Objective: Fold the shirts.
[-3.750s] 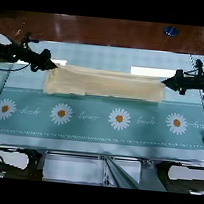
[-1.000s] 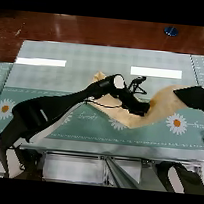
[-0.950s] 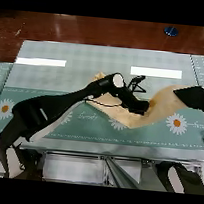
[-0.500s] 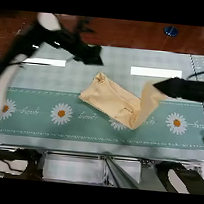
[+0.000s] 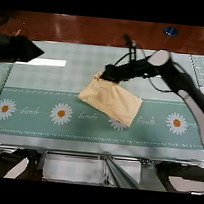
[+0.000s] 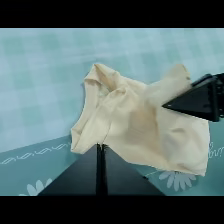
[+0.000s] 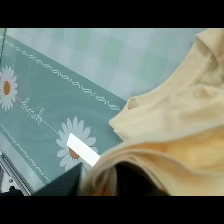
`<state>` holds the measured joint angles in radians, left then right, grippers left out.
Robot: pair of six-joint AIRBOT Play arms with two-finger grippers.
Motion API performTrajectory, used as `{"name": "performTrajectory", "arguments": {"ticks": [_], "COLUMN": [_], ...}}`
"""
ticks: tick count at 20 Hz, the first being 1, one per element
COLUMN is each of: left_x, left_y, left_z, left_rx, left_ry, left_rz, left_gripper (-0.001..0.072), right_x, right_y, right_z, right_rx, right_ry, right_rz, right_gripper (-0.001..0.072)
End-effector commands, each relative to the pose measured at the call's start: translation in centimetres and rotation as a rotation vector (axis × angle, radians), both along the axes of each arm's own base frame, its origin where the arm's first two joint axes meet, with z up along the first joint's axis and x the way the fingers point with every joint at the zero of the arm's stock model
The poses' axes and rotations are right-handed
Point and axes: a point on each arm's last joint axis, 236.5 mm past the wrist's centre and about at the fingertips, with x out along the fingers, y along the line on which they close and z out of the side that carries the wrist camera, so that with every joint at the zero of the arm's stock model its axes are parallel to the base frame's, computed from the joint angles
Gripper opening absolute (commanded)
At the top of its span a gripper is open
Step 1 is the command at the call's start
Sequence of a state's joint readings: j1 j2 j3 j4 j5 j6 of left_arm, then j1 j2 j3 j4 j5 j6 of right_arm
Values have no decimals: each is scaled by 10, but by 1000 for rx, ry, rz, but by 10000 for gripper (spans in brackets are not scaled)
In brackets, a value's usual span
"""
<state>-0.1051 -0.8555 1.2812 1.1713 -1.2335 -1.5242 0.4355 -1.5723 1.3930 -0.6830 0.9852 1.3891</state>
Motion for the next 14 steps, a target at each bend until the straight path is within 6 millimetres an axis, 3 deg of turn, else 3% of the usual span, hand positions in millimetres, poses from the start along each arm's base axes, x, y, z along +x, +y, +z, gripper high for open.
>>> {"name": "performTrajectory", "arguments": {"ticks": [1,3,5,6,10,12,14], "left_x": [-11,-7,-1,1,5,5,5], "left_y": [13,14,23,30,49,47,45], "left_z": [-25,-51,-65,-67,-68,-68,-69], "left_rx": [-15,-13,2,12,13,10,8], "left_ry": [-25,24,50,53,55,57,58], "left_rz": [76,90,115,134,192,186,182], "left_gripper": [17,17,17,17,17,17,17], "right_x": [-16,-17,-16,-16,-19,-41,-66], "right_y": [47,29,-19,-52,-239,-303,-315], "right_z": [-41,-28,4,18,45,28,-15], "right_rx": [-2,-11,-45,-107,-593,-661,-557], "right_ry": [107,145,145,117,-32,-45,1], "right_rz": [107,124,130,120,-232,-503,-701], "right_gripper": [420,419,418,418,418,418,418]}}
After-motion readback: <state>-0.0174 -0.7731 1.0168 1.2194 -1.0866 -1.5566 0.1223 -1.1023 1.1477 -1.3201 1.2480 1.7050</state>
